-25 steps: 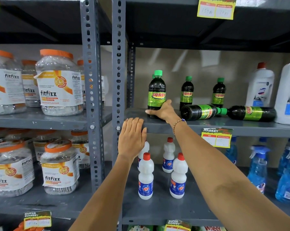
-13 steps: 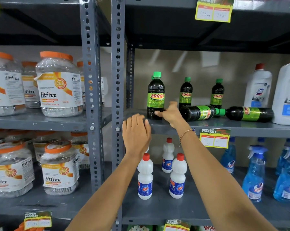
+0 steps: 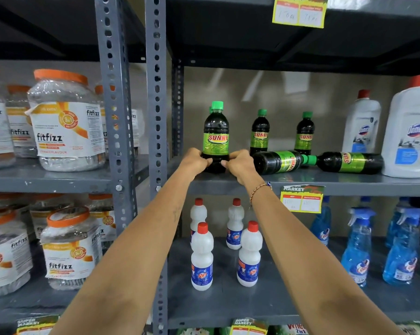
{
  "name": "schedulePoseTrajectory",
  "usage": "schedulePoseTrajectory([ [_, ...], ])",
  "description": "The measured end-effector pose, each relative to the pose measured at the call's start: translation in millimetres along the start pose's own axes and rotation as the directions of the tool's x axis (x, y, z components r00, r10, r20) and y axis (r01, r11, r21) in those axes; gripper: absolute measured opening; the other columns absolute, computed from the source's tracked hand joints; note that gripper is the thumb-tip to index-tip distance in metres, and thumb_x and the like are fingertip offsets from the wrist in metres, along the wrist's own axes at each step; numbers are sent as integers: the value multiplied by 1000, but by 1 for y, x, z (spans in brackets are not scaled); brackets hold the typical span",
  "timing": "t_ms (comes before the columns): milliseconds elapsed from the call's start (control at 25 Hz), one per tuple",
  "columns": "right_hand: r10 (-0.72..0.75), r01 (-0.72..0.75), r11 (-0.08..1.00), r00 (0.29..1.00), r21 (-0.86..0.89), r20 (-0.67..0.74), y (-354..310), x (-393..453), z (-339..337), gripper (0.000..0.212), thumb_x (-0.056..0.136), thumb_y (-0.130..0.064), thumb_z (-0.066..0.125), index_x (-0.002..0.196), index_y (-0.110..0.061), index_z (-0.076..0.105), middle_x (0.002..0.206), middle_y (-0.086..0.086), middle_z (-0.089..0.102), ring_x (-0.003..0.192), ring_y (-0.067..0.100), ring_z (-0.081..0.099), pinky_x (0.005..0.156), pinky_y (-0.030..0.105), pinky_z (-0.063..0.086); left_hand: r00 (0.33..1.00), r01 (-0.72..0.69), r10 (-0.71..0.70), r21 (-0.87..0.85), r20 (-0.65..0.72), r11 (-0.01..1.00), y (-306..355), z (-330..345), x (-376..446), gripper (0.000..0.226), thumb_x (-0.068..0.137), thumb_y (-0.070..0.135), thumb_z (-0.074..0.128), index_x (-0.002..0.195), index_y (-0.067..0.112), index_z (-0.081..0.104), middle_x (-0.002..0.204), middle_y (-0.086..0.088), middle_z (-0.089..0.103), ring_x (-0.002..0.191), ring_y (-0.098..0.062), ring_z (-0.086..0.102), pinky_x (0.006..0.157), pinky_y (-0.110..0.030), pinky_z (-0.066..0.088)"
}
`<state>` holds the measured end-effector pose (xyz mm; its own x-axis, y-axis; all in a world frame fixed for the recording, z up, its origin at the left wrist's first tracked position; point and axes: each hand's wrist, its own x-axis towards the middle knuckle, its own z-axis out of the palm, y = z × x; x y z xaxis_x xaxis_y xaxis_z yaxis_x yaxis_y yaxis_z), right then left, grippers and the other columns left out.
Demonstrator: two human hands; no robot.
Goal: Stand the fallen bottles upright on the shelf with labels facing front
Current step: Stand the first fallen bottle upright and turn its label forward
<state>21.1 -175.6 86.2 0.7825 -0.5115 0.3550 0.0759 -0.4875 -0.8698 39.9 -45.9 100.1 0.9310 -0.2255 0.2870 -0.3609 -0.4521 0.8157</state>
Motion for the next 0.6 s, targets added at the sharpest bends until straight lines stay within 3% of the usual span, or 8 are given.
schedulePoseTrajectory([
  [120,-10,10,1000,1000,-3,9,-1,-4,-3,27,84,-9,69,108,4,67,108,18,69,91,22,63,74,26,47,999,-18,18,-3,-35,1000,1,-1,-5,28,91,17,61,116,4,64,111,-13,66,91,-21,56,79,-29,41],
  [240,-27,27,1000,999,8,38,0,-12,-10,25,83,-9,70,107,1,69,107,17,71,100,26,68,89,32,55,998,-32,31,-4,-57,999,-1,-4,-19,27,89,19,64,112,5,65,105,-10,67,91,-19,58,77,-28,42],
  [440,-52,48,998,989,31,138,3,-24,-23,28,82,-10,71,109,-3,72,103,16,73,103,27,68,97,42,53,986,-69,61,-46,-158,997,-10,-6,-38,38,83,25,72,115,8,62,115,-9,68,108,-23,63,96,-37,48],
  [600,-101,89,993,980,80,169,2,-38,-27,29,83,-8,70,111,-1,70,105,16,74,104,26,68,99,40,52,985,-80,63,-98,-161,992,-11,-12,-51,41,83,23,72,118,8,59,118,-9,67,110,-22,62,99,-36,46],
])
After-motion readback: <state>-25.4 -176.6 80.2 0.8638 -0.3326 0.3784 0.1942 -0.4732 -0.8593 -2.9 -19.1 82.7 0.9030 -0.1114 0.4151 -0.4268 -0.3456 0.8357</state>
